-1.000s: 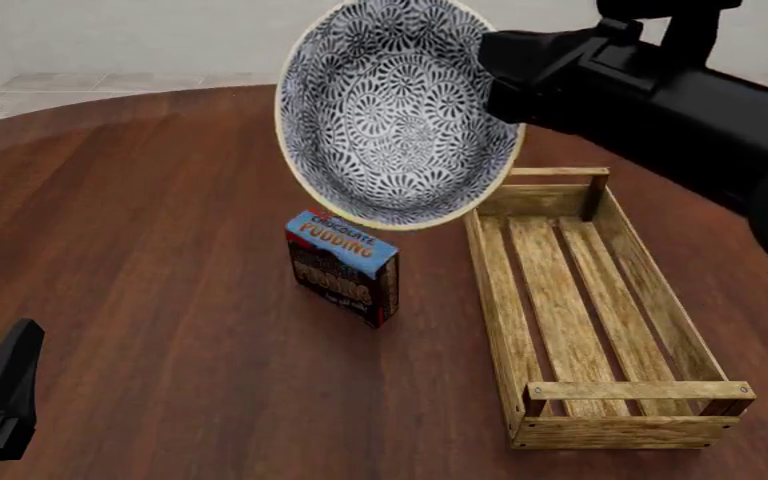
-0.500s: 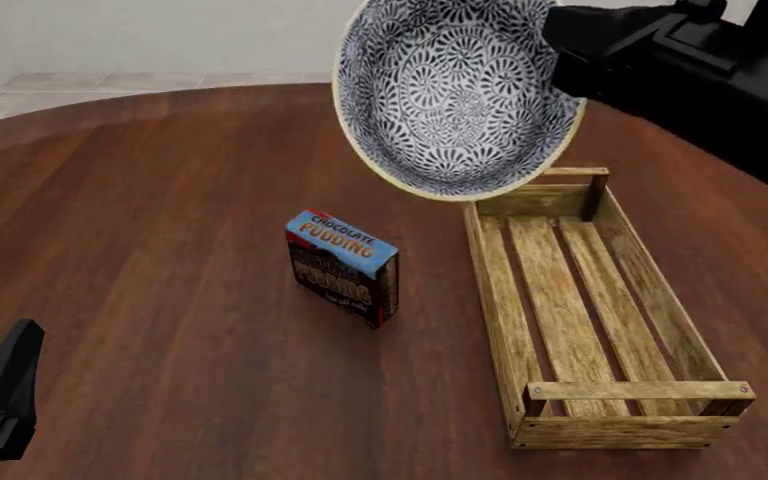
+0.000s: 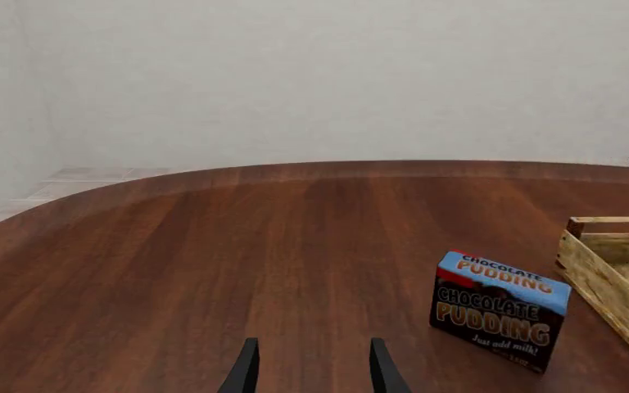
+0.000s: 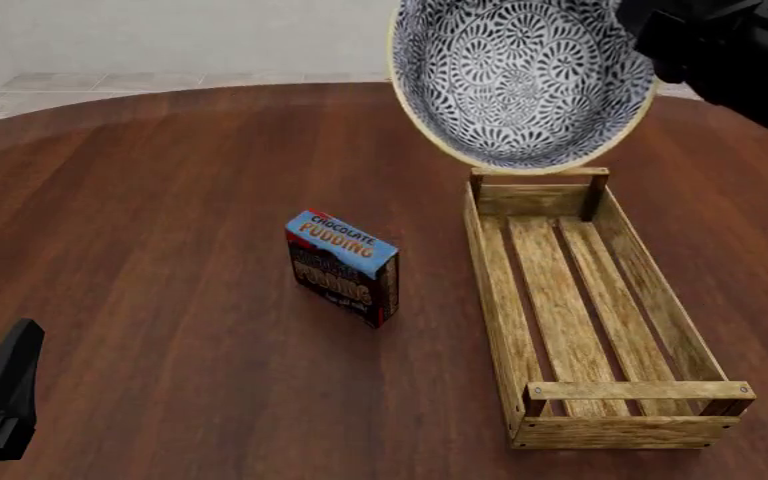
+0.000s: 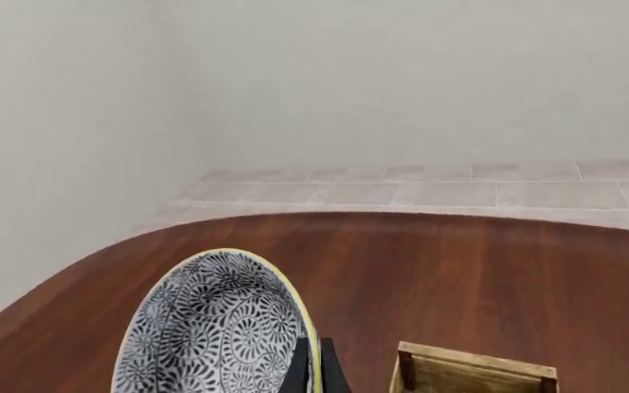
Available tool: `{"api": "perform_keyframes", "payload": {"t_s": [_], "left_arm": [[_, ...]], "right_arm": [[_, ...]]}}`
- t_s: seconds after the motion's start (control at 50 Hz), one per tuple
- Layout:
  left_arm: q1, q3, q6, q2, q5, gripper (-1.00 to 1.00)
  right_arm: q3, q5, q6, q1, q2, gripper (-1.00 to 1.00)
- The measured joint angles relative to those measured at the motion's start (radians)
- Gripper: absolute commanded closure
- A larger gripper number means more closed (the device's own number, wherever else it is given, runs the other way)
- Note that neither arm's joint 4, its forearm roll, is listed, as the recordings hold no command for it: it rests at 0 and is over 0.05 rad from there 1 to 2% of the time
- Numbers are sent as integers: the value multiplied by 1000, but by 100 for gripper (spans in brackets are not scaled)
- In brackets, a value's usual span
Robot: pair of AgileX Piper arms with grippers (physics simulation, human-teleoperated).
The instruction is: Pick up the bowl on the left and put it in the tray.
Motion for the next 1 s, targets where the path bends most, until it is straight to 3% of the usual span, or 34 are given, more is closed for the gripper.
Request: {"api": "perform_keyframes", "payload": {"t_s": [0.48, 1.0], "left_arm": [[0, 0, 0, 0, 0, -100], [0, 0, 0, 0, 0, -100]], "right_arm": [[56, 57, 90, -100, -103, 100], [131, 104, 106, -184, -224, 100]]}}
